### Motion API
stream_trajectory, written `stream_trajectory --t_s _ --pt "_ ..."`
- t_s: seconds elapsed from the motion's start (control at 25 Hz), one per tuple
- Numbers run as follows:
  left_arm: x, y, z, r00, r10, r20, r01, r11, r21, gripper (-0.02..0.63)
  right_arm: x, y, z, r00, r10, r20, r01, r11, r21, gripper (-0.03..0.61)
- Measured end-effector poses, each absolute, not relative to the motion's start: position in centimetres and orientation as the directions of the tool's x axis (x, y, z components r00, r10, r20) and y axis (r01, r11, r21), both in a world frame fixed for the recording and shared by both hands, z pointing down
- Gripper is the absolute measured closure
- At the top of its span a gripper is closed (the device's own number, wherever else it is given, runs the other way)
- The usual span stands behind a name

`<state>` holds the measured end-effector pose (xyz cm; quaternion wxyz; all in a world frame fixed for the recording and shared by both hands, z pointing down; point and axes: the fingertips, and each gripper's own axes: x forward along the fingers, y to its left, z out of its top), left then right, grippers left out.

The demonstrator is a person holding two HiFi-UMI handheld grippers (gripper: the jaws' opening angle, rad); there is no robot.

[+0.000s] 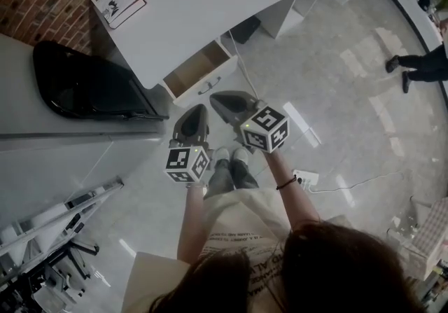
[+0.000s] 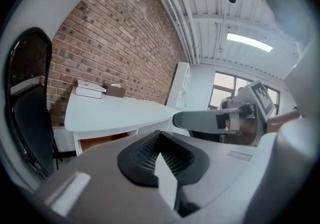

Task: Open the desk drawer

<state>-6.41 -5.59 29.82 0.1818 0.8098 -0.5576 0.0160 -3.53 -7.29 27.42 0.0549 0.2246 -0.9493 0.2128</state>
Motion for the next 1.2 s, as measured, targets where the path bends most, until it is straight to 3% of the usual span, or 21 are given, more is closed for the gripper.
stream_trajectory --t_s 1.2 --pt "-5.7 -7.2 27.7 0.376 -0.906 0.195 -0.914 -0.329 0.237 0.615 -2.5 -7.6 26.1 -0.906 -0.393 0.156 -0.422 0.825 -0.375 0.575"
